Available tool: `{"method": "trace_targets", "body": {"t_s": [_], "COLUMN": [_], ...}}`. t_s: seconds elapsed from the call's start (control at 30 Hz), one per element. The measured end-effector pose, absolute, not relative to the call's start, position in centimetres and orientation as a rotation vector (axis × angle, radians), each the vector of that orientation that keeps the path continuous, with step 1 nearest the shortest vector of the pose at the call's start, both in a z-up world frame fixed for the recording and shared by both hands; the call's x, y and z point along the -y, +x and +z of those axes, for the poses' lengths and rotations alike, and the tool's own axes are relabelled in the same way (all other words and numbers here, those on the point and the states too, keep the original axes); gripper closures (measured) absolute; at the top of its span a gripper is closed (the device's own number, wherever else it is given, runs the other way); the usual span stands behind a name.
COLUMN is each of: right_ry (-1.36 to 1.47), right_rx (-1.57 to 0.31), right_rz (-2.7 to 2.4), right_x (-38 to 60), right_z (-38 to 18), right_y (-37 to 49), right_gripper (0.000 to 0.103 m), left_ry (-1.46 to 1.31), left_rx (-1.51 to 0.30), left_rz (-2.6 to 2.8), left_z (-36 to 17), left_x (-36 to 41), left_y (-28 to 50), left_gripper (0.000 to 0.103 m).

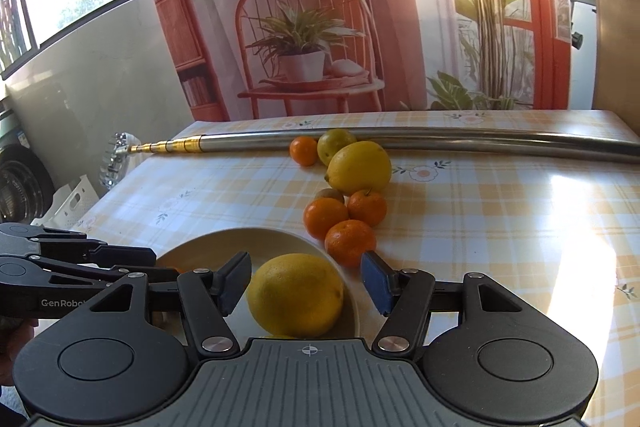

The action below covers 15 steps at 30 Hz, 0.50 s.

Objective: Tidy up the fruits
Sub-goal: 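Lower the lemon onto the plate and open the right tool while the left tool holds the tangerine above it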

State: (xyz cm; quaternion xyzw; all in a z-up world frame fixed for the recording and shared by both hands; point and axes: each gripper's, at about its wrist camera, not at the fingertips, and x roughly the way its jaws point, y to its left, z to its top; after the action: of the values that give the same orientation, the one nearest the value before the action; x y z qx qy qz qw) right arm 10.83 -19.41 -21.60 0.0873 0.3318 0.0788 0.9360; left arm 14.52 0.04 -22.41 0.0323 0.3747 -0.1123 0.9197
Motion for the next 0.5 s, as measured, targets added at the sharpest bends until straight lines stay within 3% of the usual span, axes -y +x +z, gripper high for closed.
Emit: {"method": "trace_targets", "body": {"t_s": [0.5], "right_ry": [0.184], "right_rx": [-0.482], "right_rz": [0.018], "right_x": [25.6], "right_z": [-15.7], "right_y": [12.3], "right_gripper": [0.046], "left_ry": [0.006], "left_rx": [-0.639], "left_rz": [-0.192], "left_z": [-14.7], "left_x": [-3.3], "left_y": [17.3], "left_gripper": [0.062]}}
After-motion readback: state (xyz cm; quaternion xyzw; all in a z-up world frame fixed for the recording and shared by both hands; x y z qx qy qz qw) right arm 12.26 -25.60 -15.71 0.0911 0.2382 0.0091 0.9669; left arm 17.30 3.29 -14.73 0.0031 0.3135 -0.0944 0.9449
